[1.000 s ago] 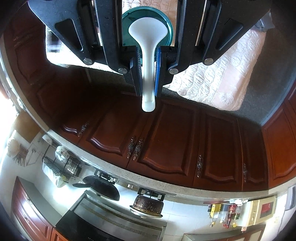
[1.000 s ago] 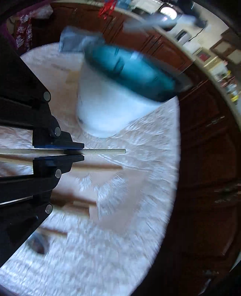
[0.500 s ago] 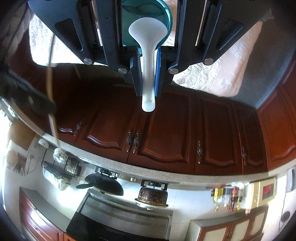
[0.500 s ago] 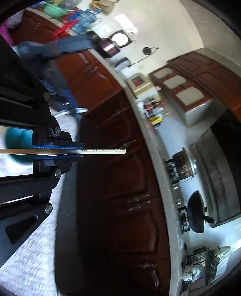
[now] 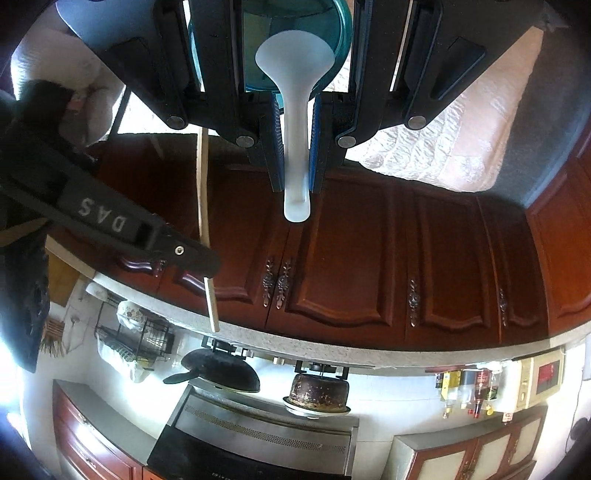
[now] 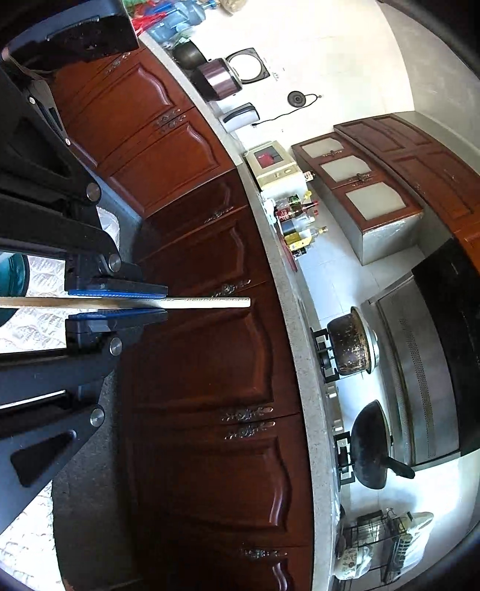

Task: Organize utensils
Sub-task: 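Lower the white spoon into the teal-rimmed holder while the right tool brings the chopstick over it, then open both tools to drop the spoon and chopstick into the holder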

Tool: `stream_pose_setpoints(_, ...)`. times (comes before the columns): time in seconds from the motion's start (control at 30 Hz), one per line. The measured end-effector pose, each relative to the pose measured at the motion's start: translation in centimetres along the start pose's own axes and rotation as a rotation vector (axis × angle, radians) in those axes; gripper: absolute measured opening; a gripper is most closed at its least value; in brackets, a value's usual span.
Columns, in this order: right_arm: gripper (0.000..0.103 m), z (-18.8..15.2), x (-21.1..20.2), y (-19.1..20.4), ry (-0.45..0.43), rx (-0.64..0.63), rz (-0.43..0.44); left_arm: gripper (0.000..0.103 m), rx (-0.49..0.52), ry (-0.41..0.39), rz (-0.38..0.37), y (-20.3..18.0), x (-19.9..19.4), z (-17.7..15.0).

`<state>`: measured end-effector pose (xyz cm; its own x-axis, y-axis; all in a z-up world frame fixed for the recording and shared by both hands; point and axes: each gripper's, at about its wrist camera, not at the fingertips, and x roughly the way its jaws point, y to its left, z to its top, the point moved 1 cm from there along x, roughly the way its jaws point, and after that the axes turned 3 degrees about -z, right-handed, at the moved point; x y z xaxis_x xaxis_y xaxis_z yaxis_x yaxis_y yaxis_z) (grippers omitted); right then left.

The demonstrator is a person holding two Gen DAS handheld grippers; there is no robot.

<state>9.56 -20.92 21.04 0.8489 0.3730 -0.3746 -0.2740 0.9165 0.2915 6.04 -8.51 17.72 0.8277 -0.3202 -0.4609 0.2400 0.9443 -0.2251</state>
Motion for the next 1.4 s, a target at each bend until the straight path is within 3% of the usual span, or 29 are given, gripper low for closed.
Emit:
stream_pose_setpoints(0.27, 0.005, -2.2, 0.5, -0.4, 0.030, -0.021, -0.001, 0.012, 0.015, 0.005, -0.010, 0.6, 0.1, -0.9)
stream_pose_setpoints(0.6, 0.005, -4.8, -1.8, -0.4, 0.162, -0.068, 0.047, 0.011, 0.035, 0.002, -0.030, 0.9, -2.6, -1.6)
stream_pose_setpoints(0.73, 0.005, -6.2, -2.8, -0.3, 0.214, -0.096, 0.041, 0.010, 0.098, 0.028, -0.036, 0.9, -2.9, -2.3)
stream_pose_setpoints(0.9, 0.006, -6.4, -3.9, -0.4, 0.217, -0.092, 0.032, 0.009, 0.047, 0.092, -0.026, 2.2, -2.1, -3.4)
stream_pose_setpoints(0.93, 0.007, -6.4, -4.1, -0.5, 0.222, -0.088, 0.032, 0.009, 0.032, 0.095, -0.028, 2.4, -2.2, -3.5)
stream_pose_setpoints(1.0, 0.031, -6.4, -4.1, -0.6, 0.237, -0.090, 0.032, 0.009, 0.009, 0.098, -0.027, 2.7, -2.4, -3.6)
stream_pose_setpoints(1.03, 0.034, -6.4, -4.2, -0.6, 0.245, -0.088, 0.025, 0.009, -0.001, 0.099, -0.029, 2.7, -2.6, -3.6)
stream_pose_setpoints(1.13, 0.035, -6.4, -4.6, -0.6, 0.253, -0.081, 0.022, 0.013, -0.022, 0.099, -0.031, 2.7, -3.6, -3.8)
stream_pose_setpoints(1.2, 0.035, -6.4, -5.0, -0.6, 0.256, -0.076, 0.017, 0.025, -0.030, 0.104, -0.031, 2.6, -4.0, -4.0)
stream_pose_setpoints(1.4, 0.039, -7.1, -6.7, -1.3, 0.282, -0.038, -0.015, 0.038, -0.042, 0.115, -0.019, 2.0, -5.8, -4.4)
